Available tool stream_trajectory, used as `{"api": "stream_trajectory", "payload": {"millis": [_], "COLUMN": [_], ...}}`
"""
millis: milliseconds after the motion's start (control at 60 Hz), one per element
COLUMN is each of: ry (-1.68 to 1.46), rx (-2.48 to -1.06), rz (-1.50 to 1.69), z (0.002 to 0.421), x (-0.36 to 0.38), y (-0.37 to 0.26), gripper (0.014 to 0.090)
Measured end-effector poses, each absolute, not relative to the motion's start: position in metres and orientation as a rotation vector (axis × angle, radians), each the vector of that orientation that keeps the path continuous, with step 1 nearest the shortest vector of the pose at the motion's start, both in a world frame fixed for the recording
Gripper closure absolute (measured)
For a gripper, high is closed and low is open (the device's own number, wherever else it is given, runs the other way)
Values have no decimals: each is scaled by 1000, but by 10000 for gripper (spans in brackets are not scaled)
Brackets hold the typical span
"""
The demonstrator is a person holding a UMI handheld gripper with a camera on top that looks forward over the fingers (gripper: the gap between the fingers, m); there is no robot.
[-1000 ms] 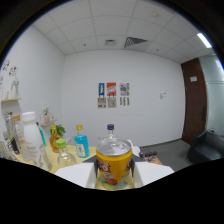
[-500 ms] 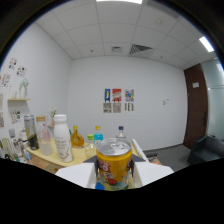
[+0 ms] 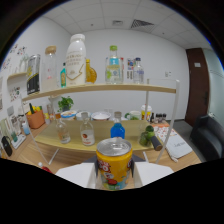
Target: Make me a cup of Vodka Sunrise.
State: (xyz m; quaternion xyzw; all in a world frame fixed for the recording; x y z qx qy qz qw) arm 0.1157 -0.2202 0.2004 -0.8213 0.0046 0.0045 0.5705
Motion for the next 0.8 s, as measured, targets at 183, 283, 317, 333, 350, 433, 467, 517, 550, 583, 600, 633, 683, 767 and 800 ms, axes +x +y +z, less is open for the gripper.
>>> {"api": "stream_trajectory", "payload": {"millis": [183,283,317,333,350,433,467,517,550,583,600,633,683,767,800], "ry": [-186,-384,-457,-493,-531,-735,-812,-929,-997,-1064,-1099,-1167,-1266,-1403,-1459], "rx": [-1951,-1918,-1900,-1892,-1879,-1798,-1760,-1699,-1658,-1614,-1592,-1544,-1469,-1377,-1339], "rz": [-222,-418,-483,-515,-549,-717,-782,-879,-938,-987,-1011,-1059,-1133,-1243,-1281], "z": [175,176,178,178,179,181,182,183,184,185,185,186,186,184,182], "x": [120,123,123,122,122,119,117,114,112,109,107,104,99,95,93], "y": [-212,-205,-203,-203,-202,-197,-195,-192,-193,-192,-192,-191,-190,-192,-192], "gripper": [531,534,534,534,533,535,535,537,535,536,537,537,537,535,537]}}
